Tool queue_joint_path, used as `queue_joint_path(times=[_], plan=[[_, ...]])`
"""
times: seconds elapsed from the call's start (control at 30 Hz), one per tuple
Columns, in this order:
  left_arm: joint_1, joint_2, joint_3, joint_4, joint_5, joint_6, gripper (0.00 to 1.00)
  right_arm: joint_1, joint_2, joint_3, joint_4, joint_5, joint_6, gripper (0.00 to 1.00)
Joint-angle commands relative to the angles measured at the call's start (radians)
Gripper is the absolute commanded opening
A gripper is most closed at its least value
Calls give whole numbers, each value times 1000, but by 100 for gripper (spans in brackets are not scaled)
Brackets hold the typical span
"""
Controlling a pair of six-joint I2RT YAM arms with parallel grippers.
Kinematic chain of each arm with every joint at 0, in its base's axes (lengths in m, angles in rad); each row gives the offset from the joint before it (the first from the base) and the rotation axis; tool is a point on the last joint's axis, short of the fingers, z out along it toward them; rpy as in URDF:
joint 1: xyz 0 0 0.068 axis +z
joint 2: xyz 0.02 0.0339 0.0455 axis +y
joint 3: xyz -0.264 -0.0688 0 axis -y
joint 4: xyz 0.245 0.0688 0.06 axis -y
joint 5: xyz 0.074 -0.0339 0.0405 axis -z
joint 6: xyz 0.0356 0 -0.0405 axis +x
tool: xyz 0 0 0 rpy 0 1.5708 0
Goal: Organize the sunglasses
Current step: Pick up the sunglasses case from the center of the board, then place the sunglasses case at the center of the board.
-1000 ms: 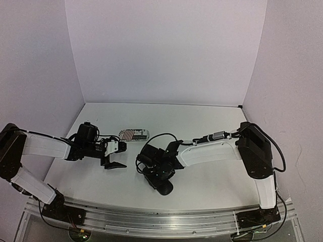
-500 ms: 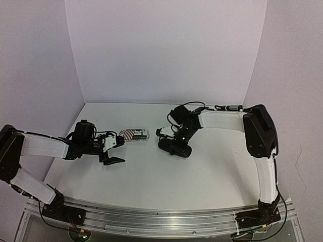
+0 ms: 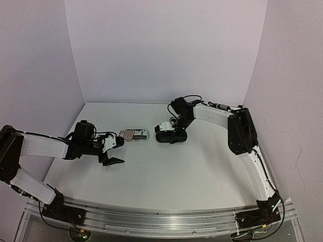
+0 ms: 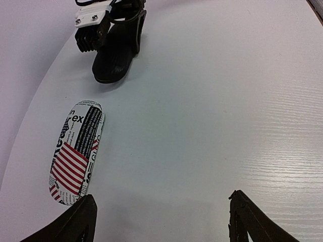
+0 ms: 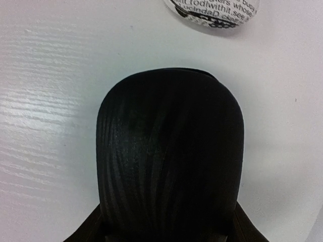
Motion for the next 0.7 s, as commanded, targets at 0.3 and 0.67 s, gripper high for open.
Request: queue_joint_path(times=[0.3,0.67], plan=[[7,-31,-21,0,16,-8,83,3,95,65,-38,17,4,26],[7,-38,-35,6,17,-12,83,7,99,74,2,39,18,61]])
